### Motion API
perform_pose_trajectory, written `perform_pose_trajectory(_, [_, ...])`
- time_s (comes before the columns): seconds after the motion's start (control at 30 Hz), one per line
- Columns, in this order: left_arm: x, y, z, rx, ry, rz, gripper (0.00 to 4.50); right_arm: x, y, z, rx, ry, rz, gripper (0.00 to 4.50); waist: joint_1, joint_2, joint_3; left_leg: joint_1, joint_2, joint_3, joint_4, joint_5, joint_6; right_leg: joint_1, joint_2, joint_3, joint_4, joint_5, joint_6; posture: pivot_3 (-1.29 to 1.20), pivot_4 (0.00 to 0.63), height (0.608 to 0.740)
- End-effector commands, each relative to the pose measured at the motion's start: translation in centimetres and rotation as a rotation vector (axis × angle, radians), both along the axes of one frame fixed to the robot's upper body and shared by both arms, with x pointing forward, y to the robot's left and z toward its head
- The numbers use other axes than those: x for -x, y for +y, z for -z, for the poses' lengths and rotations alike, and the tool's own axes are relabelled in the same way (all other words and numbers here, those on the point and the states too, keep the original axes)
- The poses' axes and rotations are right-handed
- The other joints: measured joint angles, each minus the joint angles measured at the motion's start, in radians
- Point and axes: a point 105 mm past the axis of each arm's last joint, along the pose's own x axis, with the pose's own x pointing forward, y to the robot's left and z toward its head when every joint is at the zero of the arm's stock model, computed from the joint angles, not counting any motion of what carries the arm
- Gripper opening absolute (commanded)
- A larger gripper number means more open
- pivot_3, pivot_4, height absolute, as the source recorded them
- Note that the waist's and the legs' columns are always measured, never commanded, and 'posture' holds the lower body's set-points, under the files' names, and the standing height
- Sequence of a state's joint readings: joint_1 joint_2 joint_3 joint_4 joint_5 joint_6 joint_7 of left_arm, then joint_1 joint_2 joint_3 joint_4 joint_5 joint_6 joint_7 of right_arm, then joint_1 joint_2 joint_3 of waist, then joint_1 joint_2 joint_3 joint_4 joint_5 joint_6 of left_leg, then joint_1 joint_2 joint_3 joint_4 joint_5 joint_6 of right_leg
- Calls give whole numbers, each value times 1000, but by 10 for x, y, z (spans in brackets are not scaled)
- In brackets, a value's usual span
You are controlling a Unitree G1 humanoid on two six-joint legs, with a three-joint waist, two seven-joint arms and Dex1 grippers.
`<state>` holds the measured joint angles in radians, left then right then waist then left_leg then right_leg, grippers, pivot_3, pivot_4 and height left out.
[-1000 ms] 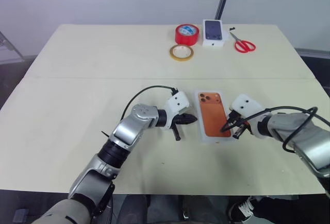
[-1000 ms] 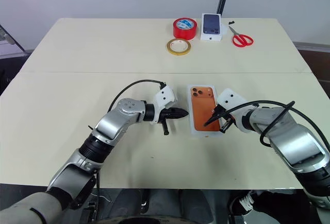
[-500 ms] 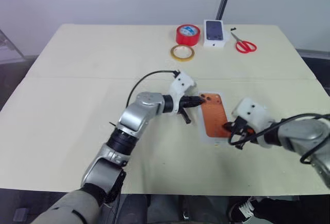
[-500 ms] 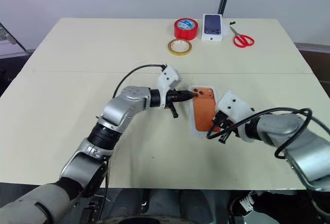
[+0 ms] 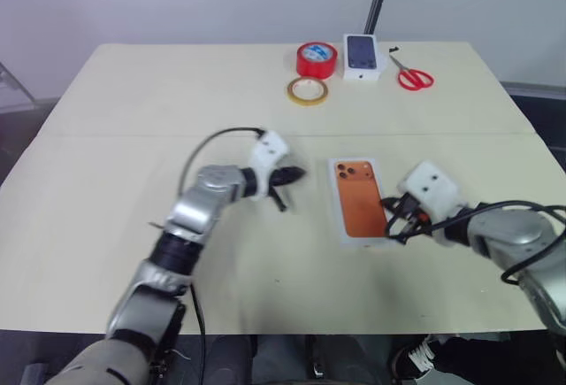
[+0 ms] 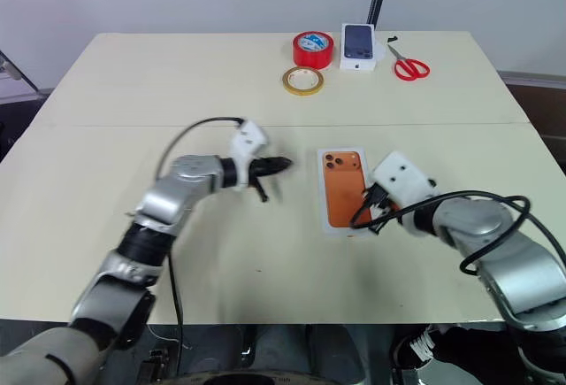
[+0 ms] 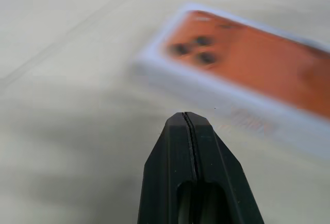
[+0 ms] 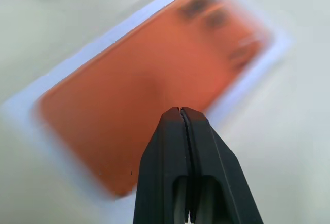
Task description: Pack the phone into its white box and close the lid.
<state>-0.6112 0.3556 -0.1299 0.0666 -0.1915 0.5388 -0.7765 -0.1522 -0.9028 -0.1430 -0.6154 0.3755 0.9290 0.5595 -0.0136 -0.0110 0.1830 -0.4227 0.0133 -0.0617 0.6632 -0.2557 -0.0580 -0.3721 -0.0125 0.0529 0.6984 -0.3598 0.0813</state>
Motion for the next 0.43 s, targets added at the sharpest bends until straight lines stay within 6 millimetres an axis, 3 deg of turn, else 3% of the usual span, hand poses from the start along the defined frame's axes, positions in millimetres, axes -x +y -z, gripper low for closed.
perform_pose_trajectory(0.03, [0,52,-28,49,-97,-127,0,-5,-18,-19,-49,-106,16,29,3,0,0,0,0,0,0,0,0,0,0,0,0,0,0,0,150,740])
perform_pose_trajectory(0.23, [15,135,-17,18,-84,-374,0,-11,-50,-8,-163,-100,87,29,2,0,0,0,-1,0,0,0,0,1,-2,-1,0,0,0,0,150,740])
perform_pose_trajectory(0.33, [23,154,-9,5,-68,-430,0,-12,-54,-3,-189,-89,89,29,0,0,0,0,0,0,0,0,0,1,-1,0,0,0,0,0,150,740])
perform_pose_trajectory(0.43, [25,159,-6,17,-56,-454,0,-14,-52,1,-193,-85,79,29,4,0,0,1,0,0,0,0,0,1,-1,0,0,0,0,0,150,740])
